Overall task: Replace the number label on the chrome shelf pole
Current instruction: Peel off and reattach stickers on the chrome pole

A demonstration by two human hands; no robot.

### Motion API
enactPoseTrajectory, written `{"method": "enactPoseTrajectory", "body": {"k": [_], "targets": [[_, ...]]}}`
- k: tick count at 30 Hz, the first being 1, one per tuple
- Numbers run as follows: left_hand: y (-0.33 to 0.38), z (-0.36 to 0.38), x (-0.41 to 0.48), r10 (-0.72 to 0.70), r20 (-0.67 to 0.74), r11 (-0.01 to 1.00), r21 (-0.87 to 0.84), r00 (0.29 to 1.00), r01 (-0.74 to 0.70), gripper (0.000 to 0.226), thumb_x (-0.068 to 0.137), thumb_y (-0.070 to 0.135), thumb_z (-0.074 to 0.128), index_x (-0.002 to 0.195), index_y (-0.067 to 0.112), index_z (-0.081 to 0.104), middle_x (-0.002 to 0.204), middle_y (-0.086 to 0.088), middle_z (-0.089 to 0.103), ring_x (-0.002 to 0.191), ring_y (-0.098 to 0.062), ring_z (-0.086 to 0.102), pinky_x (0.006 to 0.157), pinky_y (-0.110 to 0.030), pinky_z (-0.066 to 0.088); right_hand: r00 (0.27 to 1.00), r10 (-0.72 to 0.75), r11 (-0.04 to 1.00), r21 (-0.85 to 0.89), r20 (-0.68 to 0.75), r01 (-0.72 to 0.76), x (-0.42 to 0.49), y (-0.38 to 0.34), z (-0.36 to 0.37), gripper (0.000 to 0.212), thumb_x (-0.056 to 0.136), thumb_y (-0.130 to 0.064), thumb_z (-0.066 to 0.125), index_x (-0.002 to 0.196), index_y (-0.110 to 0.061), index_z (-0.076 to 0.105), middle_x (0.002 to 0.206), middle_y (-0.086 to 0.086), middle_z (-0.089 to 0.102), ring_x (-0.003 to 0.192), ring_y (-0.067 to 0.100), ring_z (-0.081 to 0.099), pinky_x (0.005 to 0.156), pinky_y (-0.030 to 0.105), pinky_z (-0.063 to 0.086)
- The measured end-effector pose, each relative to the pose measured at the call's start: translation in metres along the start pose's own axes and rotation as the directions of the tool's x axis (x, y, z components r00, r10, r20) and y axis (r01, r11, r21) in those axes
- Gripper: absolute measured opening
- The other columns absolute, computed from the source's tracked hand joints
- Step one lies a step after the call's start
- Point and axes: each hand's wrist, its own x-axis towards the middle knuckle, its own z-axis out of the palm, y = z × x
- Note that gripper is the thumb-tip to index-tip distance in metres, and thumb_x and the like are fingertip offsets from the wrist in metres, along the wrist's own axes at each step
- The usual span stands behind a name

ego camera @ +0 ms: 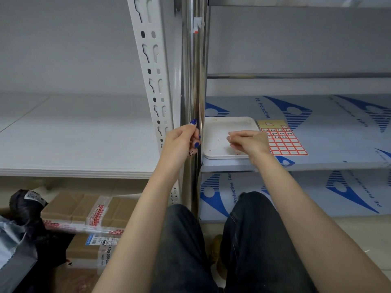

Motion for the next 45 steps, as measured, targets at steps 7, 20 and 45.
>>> {"method": "enactPoseTrajectory", "body": {"k": [7,20,45], "targets": [[0.029,-0.007,0.012,0.078,-0.090,0.995,-0.049,0.993,-0.083,0.028,0.095,0.007,0.041,0.069,0.012,0.049,0.060,0.001,0.044,0.039,-0.002,0.034,0.039,-0.010,0.029,0.973,-0.218,0.927,-0.326,-0.071,0.184,0.023,-0.019,0.000,0.027,0.081,-0.004,0.072,0.108,-0.006,0.071,0.113,0.011,0.068,0.104,0.025,0.064,0.088,0.030,0.054],[0.060,-0.020,0.030,0.272,-0.155,0.961,0.087,0.950,-0.261,0.018,0.093,0.002,0.041,0.101,0.008,0.056,0.068,0.004,0.056,0.042,-0.002,0.042,0.043,-0.010,0.034,0.974,-0.223,0.880,-0.439,-0.045,0.181,0.031,-0.029,-0.002,0.028,0.090,-0.008,0.062,0.118,-0.008,0.066,0.130,0.009,0.060,0.125,0.025,0.051,0.104,0.028,0.037],[0.075,-0.014,0.052,0.477,-0.274,0.871,0.275,0.835,-0.407,0.020,0.090,0.010,0.051,0.105,0.014,0.064,0.088,0.007,0.060,0.065,-0.013,0.056,0.057,-0.013,0.045,0.935,-0.344,0.897,-0.265,0.086,0.354,0.011,-0.076,0.016,0.022,0.097,-0.026,0.051,0.104,-0.014,0.068,0.114,0.007,0.068,0.105,0.021,0.062,0.090,0.040,0.054]]}}
